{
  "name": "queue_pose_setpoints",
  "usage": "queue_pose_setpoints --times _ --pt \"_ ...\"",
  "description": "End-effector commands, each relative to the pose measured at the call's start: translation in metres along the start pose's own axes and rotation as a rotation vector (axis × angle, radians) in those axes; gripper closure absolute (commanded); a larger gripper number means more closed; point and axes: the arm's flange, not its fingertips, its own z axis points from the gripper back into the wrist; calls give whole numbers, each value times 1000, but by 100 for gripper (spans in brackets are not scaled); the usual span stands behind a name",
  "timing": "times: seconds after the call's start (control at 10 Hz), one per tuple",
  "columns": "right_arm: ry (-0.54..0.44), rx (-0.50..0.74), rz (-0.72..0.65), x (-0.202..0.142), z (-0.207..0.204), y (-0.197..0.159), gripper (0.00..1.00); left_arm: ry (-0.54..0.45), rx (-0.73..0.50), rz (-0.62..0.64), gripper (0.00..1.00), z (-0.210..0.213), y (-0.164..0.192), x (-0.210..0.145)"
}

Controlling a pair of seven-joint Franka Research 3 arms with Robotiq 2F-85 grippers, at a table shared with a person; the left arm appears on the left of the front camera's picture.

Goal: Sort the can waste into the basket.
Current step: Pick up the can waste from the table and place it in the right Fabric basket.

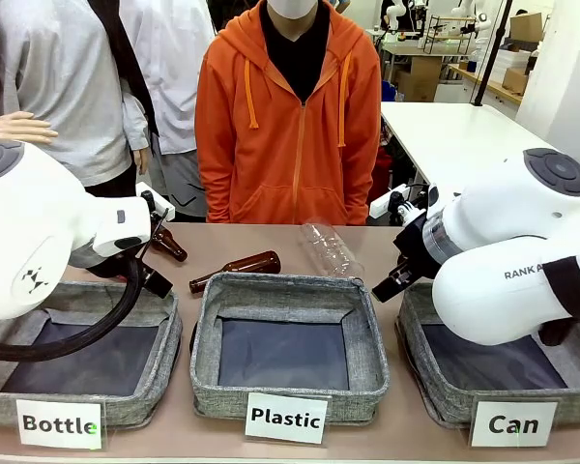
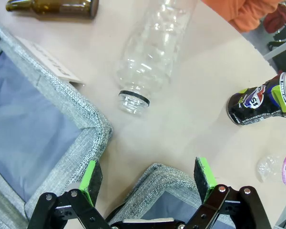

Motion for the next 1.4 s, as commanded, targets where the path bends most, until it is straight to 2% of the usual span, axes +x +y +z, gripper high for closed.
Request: queue_pose_setpoints --times 0.0,0.9,1.0,1.1,1.2,1.3 --pt "0 0 -1 0 0 0 0 0 0 0 0 0 0 0" --pt "0 0 0 0 0 0 0 0 0 0 0 0 0 0" --pt "-12 5 8 6 25 5 0 -52 -70 -38 0 29 -11 4" --pt "-35 138 -62 10 51 12 0 -41 -206 -42 0 57 -21 4" --pt "-55 238 -170 11 90 16 0 -23 -333 6 0 96 -30 0" --pt "-65 300 -371 5 138 12 0 20 -446 93 0 145 -35 -9"
